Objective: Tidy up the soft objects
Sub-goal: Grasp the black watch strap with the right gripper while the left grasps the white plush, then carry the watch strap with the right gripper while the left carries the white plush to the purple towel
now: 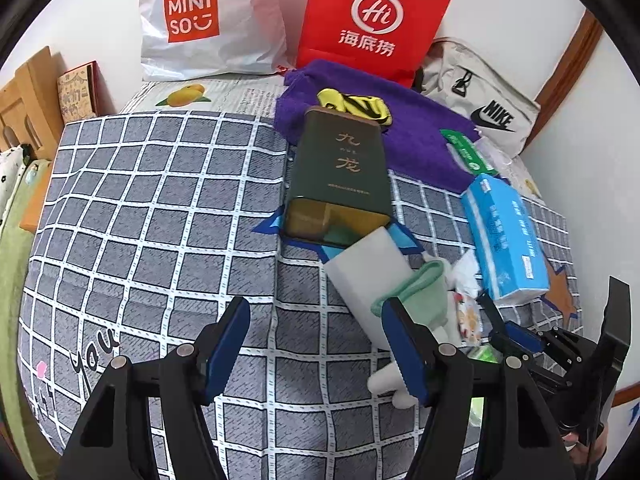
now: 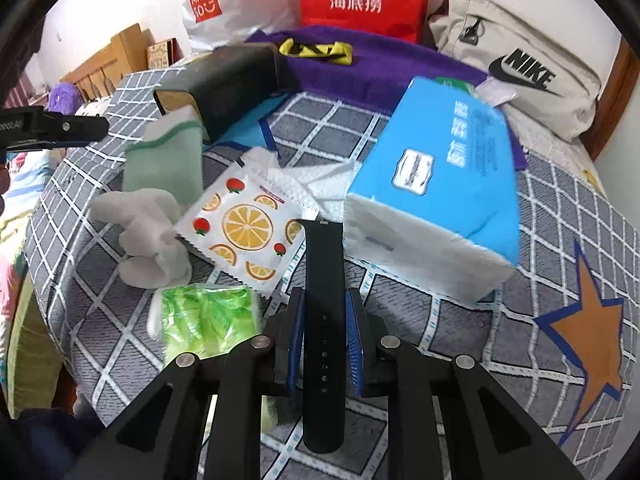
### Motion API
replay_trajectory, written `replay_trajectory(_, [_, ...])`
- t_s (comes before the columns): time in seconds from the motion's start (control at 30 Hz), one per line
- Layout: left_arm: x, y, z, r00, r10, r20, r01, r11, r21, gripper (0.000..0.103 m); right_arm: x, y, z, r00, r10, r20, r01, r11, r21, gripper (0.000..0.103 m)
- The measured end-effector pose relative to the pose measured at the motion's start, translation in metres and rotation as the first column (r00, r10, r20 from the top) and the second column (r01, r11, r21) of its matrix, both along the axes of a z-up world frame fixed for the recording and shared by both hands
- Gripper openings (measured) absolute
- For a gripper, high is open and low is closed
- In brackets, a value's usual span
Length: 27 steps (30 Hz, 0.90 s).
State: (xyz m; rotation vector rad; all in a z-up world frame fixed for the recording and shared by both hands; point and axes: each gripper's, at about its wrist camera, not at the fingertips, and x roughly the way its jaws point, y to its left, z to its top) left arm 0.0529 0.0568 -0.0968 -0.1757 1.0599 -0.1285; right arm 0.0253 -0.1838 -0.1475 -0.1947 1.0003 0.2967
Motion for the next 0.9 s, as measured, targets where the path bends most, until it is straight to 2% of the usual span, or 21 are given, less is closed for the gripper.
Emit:
replay_trajectory(0.23, [-0.007, -0.012, 0.006, 0.997, -0.078, 0.02, 0.079, 0.996, -0.031, 0.066, -0.013, -0.002, 0.017, 0.999, -0.014, 0.04, 0.014, 1.0, -0.004, 0.02])
replay_trajectory(0.5, [-0.016, -0.045, -0.01, 0.984, -0.177, -0.014, 0.177, 0.984, -0.035, 0.067, -0.026, -0.003, 0.029, 0.998, -0.005, 0.068, 0.005, 1.0, -0.002, 0.02])
replay_trajectory(0.6, [-0.016, -0.058, -0.022, 0.981, -0.189, -0.036, 0.188, 0.982, -0.013, 0.071, -0.03, -0.006, 0.029, 0.997, -0.016, 0.073, 0.016, 1.0, -0.005, 0.02])
replay_trajectory(0.7, [-0.015, -0.07, -0.037, 0.976, -0.204, -0.073, 0.205, 0.979, 0.004, 0.071, -0.034, -0.01, 0.03, 0.997, -0.029, 0.072, 0.029, 1.0, 0.001, 0.02])
replay_trajectory(0.8, [-0.015, -0.081, -0.046, 0.976, -0.206, -0.076, 0.209, 0.977, 0.044, 0.07, -0.038, -0.014, 0.031, 0.997, -0.035, 0.073, 0.034, 0.999, 0.002, 0.02])
replay_trajectory(0.83, [-0.015, -0.082, -0.046, 0.976, -0.203, -0.074, 0.207, 0.977, 0.052, 0.057, -0.038, -0.015, 0.031, 0.997, -0.038, 0.074, 0.038, 0.999, 0.001, 0.02])
replay_trajectory(0.87, [-0.015, -0.082, -0.046, 0.976, -0.206, -0.072, 0.209, 0.977, 0.031, 0.037, -0.039, -0.016, 0.031, 0.997, -0.041, 0.071, 0.041, 0.999, 0.0, 0.02])
replay_trajectory(0.9, [-0.015, -0.081, -0.046, 0.975, -0.21, -0.076, 0.211, 0.978, 0.002, 0.034, -0.04, -0.017, 0.031, 0.997, -0.044, 0.071, 0.044, 0.999, 0.0, 0.02])
